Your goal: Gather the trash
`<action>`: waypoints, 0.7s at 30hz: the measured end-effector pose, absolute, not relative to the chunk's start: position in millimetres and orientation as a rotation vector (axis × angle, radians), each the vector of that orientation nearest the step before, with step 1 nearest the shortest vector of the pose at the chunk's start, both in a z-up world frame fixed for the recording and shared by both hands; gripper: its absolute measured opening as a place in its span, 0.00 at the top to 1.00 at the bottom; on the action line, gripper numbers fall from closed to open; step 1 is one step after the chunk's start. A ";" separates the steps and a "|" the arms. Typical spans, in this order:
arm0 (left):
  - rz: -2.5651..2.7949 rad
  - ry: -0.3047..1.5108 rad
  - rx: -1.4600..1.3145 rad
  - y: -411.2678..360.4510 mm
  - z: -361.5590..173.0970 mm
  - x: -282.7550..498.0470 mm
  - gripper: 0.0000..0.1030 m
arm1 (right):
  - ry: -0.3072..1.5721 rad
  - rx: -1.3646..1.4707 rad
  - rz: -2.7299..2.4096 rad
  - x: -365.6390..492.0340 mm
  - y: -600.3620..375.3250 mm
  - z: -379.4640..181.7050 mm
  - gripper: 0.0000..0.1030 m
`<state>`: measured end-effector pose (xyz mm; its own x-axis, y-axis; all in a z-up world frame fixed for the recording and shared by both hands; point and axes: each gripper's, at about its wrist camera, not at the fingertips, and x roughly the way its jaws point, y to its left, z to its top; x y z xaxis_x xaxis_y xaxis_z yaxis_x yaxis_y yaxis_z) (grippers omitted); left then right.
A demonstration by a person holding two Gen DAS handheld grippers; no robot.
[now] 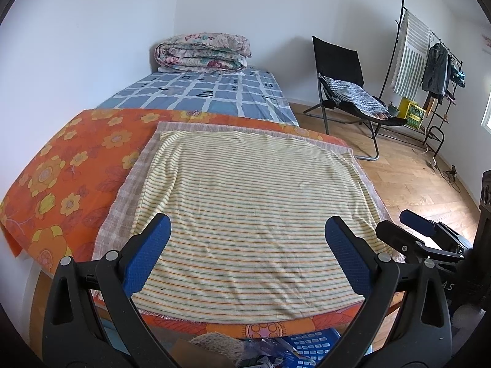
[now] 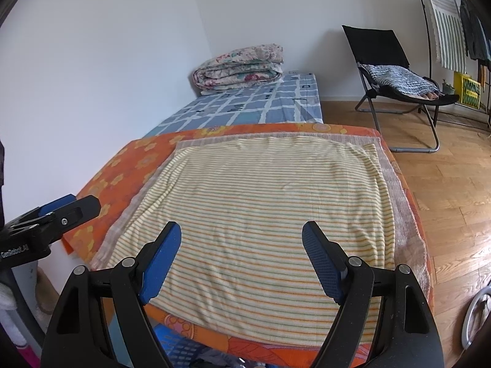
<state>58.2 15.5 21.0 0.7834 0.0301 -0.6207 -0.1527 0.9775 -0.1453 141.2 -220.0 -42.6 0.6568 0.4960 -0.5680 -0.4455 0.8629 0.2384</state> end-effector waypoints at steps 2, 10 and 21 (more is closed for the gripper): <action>0.098 0.664 -0.192 15.7 21.0 58.3 0.01 | 0.667 0.080 0.534 140.8 -220.2 -42.3 0.21; 0.099 0.664 -0.190 15.0 20.8 57.7 0.01 | 0.668 0.084 0.533 139.9 -221.2 -42.5 0.21; 0.109 0.664 -0.178 18.8 20.1 55.5 0.01 | 0.672 0.084 0.535 138.9 -220.7 -42.9 0.21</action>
